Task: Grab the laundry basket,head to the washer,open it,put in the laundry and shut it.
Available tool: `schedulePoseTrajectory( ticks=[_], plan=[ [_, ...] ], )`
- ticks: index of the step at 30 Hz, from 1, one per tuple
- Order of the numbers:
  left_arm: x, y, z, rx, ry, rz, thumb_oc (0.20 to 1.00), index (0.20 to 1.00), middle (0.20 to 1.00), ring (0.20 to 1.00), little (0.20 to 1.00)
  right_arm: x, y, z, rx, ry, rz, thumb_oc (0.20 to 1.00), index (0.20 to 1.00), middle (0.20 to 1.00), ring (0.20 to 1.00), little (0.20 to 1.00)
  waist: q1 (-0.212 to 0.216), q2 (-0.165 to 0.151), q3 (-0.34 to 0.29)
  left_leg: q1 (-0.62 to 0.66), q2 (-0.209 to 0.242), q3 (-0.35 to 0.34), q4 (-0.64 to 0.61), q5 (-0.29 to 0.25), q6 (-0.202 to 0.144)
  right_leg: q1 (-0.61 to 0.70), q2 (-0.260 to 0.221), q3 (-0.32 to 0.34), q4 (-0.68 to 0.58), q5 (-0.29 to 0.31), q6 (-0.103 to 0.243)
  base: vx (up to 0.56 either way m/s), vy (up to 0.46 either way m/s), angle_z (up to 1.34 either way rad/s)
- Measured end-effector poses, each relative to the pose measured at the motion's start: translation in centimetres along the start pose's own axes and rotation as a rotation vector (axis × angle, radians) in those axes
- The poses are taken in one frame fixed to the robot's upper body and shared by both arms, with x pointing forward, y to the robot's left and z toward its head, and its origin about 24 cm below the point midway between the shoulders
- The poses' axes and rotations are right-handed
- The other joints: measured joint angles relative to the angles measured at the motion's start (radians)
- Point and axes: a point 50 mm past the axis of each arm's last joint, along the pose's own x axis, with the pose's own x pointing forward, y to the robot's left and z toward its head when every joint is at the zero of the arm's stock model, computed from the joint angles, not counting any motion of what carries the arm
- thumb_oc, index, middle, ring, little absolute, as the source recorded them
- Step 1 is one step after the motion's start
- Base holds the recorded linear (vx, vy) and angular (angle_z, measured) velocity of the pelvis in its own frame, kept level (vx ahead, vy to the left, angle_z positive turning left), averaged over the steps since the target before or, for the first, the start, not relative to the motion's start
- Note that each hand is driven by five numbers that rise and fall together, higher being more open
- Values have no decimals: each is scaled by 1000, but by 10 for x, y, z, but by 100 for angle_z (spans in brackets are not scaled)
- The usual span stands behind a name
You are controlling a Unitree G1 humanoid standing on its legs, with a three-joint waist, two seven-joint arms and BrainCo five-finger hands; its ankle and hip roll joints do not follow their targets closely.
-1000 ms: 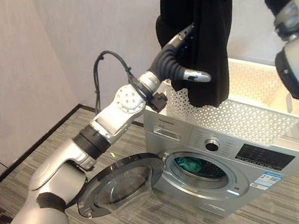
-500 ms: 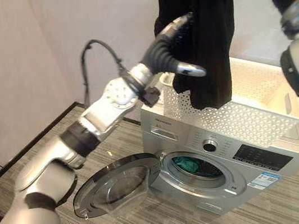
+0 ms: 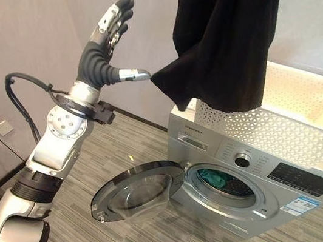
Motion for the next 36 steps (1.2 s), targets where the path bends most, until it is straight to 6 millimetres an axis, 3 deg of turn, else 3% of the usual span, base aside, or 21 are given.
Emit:
schedulePoseTrajectory(
  ticks=[3,7,11,14,16,21,25,29,34,35,36],
  plan=[
    [1,0,-8,-9,33,8,1000,1000,1000,1000,1000,-1,6,0,3,-1,15,200,200,200,200,200,-3,0,0,0,0,0,0,0,-1,0,0,0,0,0,0,0,0,0],
    [6,-15,-22,-30,84,-43,1000,1000,1000,1000,1000,-2,14,1,19,-1,31,200,200,200,200,200,-10,0,0,1,1,1,0,1,-2,-1,1,1,0,0,-1,0,0,0],
    [30,-49,-35,-72,137,-135,1000,1000,1000,1000,1000,-5,40,4,57,-5,90,200,200,200,200,200,-42,0,0,0,6,7,0,2,-3,-5,6,8,0,2,-4,0,-18,-4],
    [47,-66,-38,-95,144,-144,1000,1000,1000,1000,1000,-7,49,6,97,-2,93,200,200,200,200,200,-55,-1,-2,0,9,13,1,3,-5,-5,9,9,0,1,-6,-4,-20,-3],
    [60,-85,-43,-105,166,-163,1000,1000,1000,1000,1000,-11,68,9,149,-4,130,200,200,200,200,200,-79,-2,-2,2,15,25,1,3,-6,-12,16,22,0,2,-9,-6,-65,-15],
    [75,-111,-50,-102,214,-189,1000,1000,1000,1000,1000,-21,98,17,228,-11,209,200,200,200,200,200,-119,-7,-6,-9,37,37,1,6,-18,-35,38,39,0,4,-22,-3,-54,-14],
    [91,-107,-46,-54,224,-166,1000,1000,1000,1000,1000,-29,117,23,300,-14,260,200,200,200,200,200,-150,-13,-12,-14,60,68,2,10,-24,-61,64,75,1,10,-37,6,-51,-27],
    [98,-99,-41,-33,215,-148,1000,1000,1000,1000,1000,-31,122,31,328,-49,288,200,200,200,200,200,-159,-22,-20,-11,73,105,3,18,-37,-77,79,102,1,15,-48,11,-26,-24],
    [100,-108,-34,-93,196,-163,1000,1000,1000,1000,1000,-32,123,31,345,-45,291,200,200,200,200,200,-166,-19,-22,-7,79,107,4,24,-46,-77,83,109,1,13,-55,8,-5,-6],
    [102,-115,-31,-142,191,-171,533,533,533,533,533,-32,123,31,346,-44,292,200,200,200,200,200,-166,-18,-23,-7,78,107,4,24,-46,-77,83,109,1,13,-55,0,0,0],
    [103,-120,-29,-187,190,-172,200,200,200,200,200,-32,123,31,348,-44,294,200,200,200,200,200,-166,-17,-22,-7,77,107,4,24,-46,-77,82,108,1,14,-55,0,0,0]
  ],
)
